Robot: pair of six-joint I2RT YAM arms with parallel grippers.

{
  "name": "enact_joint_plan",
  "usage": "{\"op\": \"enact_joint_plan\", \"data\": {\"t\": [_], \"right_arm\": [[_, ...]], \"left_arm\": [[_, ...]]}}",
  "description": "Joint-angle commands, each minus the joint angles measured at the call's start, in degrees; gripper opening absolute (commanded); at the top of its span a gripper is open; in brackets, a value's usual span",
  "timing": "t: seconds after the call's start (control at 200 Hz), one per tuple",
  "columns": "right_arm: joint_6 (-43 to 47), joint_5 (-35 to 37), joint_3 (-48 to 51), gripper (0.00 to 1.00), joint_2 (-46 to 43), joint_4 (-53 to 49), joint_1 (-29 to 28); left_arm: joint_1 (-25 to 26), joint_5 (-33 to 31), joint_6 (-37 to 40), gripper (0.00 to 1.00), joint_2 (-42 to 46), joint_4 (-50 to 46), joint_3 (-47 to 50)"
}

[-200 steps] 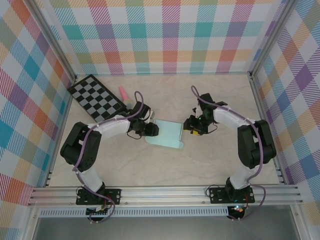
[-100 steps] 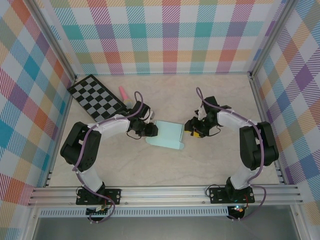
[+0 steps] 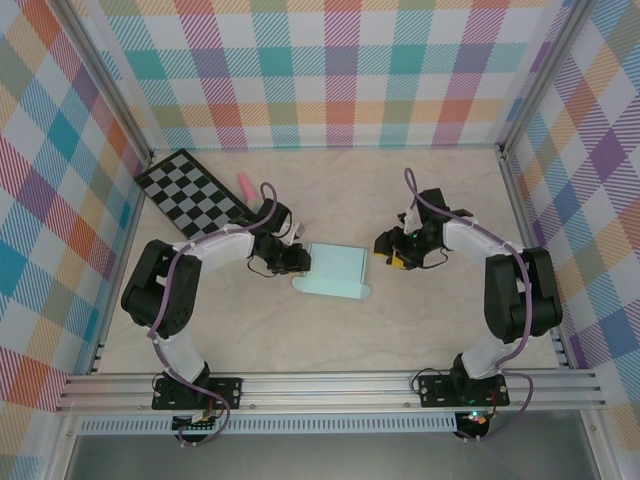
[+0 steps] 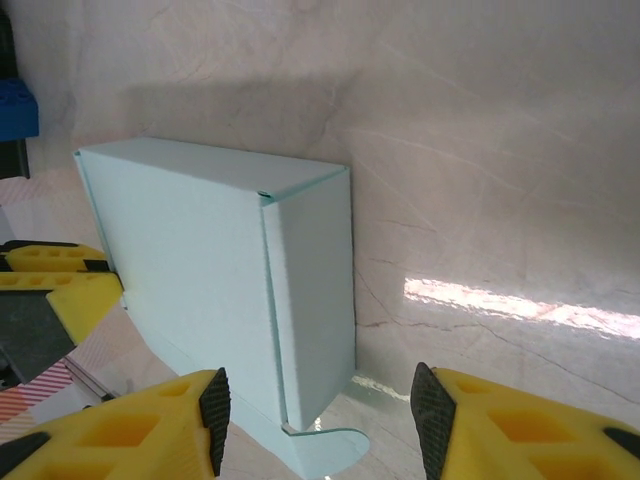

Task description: Fold the paper box

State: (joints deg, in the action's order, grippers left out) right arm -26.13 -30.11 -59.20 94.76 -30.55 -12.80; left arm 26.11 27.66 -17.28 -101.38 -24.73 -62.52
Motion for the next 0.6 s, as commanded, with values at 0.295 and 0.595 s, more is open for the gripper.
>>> {"op": "enact_joint_plan", "data": {"t": [0.295,0.595], "right_arm": [[-0.07,-6.71,0.75,0.54,1.70,4.41,1.46],[1.42,-6.14,-0.82,0.54,2.29,3.21,1.62]], "left_arm": [[-3.64,6.08,-0.99,0.14,-1.10,4.72,3.75],[-4.94,7.59,-0.56,0.11,-1.51,6.44,4.60]]}}
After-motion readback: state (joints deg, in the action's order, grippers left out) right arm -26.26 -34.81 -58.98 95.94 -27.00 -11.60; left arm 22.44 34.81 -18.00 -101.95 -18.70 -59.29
